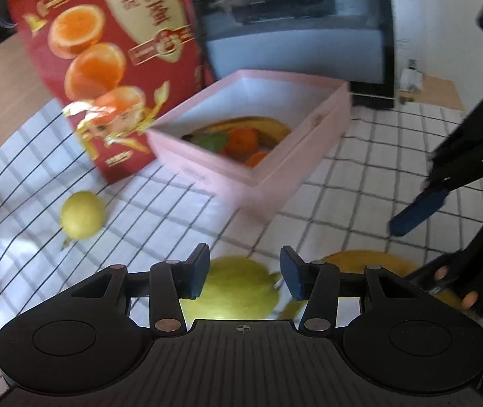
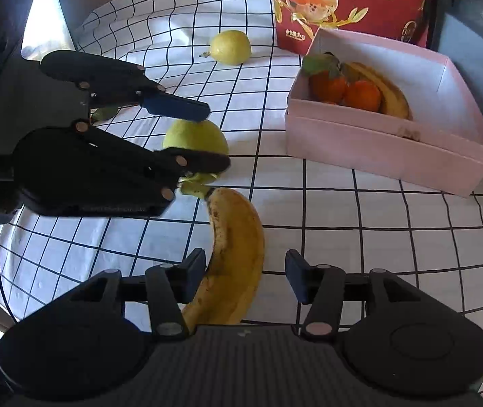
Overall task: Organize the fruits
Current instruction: 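Grasp the yellow banana with the right gripper while the left gripper holds the pear, then lift the banana with the right gripper and carry it toward the pink box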
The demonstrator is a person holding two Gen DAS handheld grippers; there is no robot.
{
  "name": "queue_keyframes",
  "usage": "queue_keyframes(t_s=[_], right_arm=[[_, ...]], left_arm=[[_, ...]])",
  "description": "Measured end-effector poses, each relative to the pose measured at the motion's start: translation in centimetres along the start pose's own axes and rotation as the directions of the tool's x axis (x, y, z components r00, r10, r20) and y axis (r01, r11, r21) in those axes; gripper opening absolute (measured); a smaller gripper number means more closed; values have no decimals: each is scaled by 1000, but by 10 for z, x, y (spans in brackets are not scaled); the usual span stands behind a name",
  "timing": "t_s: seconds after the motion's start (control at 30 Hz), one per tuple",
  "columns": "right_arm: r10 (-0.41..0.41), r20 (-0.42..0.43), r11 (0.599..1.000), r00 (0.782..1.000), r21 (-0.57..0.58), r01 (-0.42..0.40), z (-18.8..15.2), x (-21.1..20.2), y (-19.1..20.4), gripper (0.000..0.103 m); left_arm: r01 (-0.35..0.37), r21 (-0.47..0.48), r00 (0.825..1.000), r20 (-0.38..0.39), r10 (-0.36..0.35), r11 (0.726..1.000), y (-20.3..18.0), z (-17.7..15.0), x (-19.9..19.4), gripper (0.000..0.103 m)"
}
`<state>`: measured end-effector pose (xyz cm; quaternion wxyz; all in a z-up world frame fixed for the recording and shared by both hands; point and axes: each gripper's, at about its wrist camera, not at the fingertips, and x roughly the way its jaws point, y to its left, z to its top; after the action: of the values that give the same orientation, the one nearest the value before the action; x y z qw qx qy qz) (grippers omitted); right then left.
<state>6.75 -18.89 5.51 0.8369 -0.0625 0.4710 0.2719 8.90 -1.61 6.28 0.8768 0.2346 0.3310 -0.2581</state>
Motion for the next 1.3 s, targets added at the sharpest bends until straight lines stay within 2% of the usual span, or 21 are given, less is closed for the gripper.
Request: queue_keyframes(t_s=[0.1, 0.2, 0.3, 0.43, 0.53, 0.63, 0.77, 0.93, 1.07, 1.17, 1.2, 1.3], right_arm=[[1, 3, 1000, 1000, 16, -1, -1, -2, -4, 54], [0, 2, 1000, 1000, 25, -1, 1, 0, -5, 55], [9, -8, 1000, 1000, 13, -9, 4, 4, -2, 55], [10, -20, 999, 1000, -32, -10, 10, 11, 7, 55], [15, -17, 999, 1000, -52, -16, 16, 13, 11, 55], [21, -18, 997, 1000, -71, -22, 22, 18, 15, 55], [34, -23, 995, 999, -96, -36, 25, 23, 22, 55], [26, -22, 995, 999, -94, -28, 27, 23, 21, 56], [14, -16, 996, 1000, -85, -16, 24, 19, 18, 56], [11, -19, 998, 1000, -62, -12, 22, 18, 13, 56], [8, -19, 998, 1000, -58, -9, 21, 18, 12, 56], [-1, -14, 999, 1000, -51, 0, 19, 15, 11, 56]], left_arm=[[44, -106, 999, 5, -43, 993, 24, -9, -6, 61], [24, -166, 1000, 21, -21, 986, 38, -14, -12, 67], [-2, -232, 999, 38, 11, 973, 52, -15, -17, 67], [-75, -307, 995, 42, 92, 949, 69, -20, -25, 65], [-117, -358, 991, 23, 134, 926, 80, -26, -29, 60], [-99, -404, 993, 22, 118, 909, 87, -33, -33, 61], [-108, -419, 991, 26, 131, 902, 83, -36, -36, 60], [-103, -439, 990, 45, 137, 893, 78, -38, -42, 53], [-22, -442, 994, 90, 69, 897, 66, -38, -45, 56], [-96, -390, 993, 23, 114, 916, 51, -33, -32, 56], [-123, -385, 991, -1, 133, 915, 48, -32, -26, 58], [-133, -425, 991, -27, 134, 896, 48, -29, -15, 60]])
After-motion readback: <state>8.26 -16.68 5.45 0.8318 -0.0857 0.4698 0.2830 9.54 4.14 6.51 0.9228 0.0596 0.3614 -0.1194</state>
